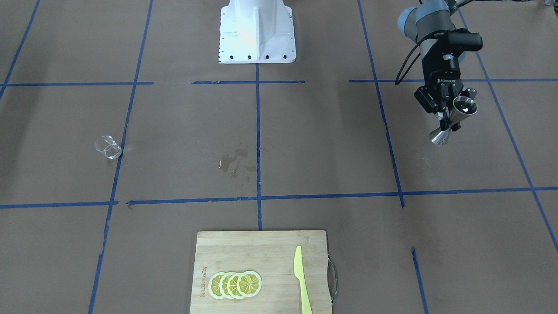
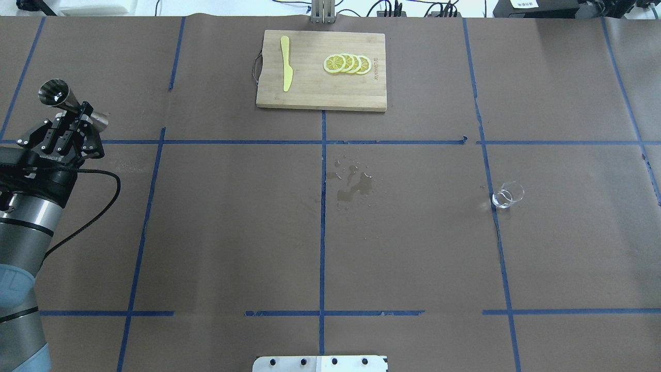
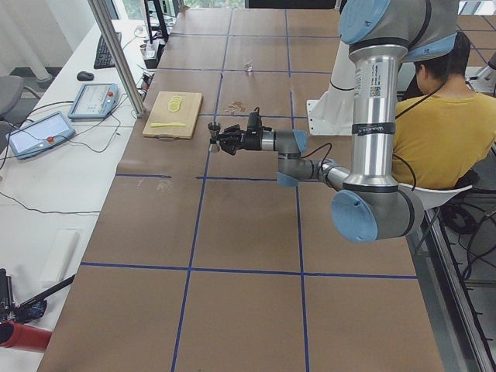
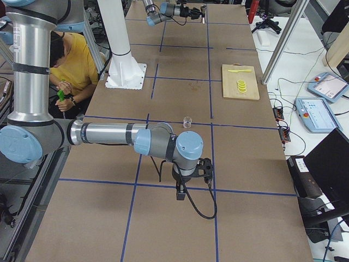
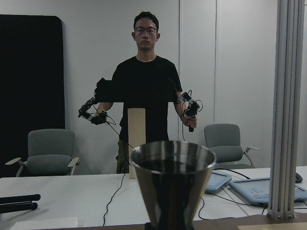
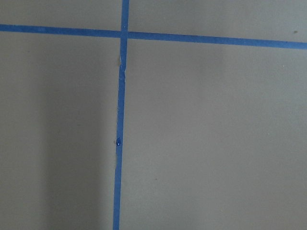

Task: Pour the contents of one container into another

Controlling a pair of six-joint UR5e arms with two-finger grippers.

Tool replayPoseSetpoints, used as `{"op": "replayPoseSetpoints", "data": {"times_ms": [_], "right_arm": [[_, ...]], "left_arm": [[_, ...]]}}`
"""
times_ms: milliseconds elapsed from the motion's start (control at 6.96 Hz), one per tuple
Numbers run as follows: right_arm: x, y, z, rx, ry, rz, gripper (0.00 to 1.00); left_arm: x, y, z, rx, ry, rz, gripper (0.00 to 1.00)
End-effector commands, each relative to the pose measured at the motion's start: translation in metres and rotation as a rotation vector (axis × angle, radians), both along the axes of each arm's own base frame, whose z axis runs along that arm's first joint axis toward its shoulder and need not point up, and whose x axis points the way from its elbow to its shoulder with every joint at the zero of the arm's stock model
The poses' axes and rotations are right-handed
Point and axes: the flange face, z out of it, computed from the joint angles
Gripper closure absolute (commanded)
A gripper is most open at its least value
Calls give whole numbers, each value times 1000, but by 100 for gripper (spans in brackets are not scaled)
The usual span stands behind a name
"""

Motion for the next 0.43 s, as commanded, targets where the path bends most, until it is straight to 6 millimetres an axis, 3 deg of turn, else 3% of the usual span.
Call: {"op": "replayPoseSetpoints", "data": {"times_ms": [0,287], "right_arm": [[0,-1,-1,1,0,1,0],[0,-2,-1,3,0,1,0]], "left_arm": [[11,-1,28,-33,-5,17,100],[32,19,11,-45,221,84,100]]}}
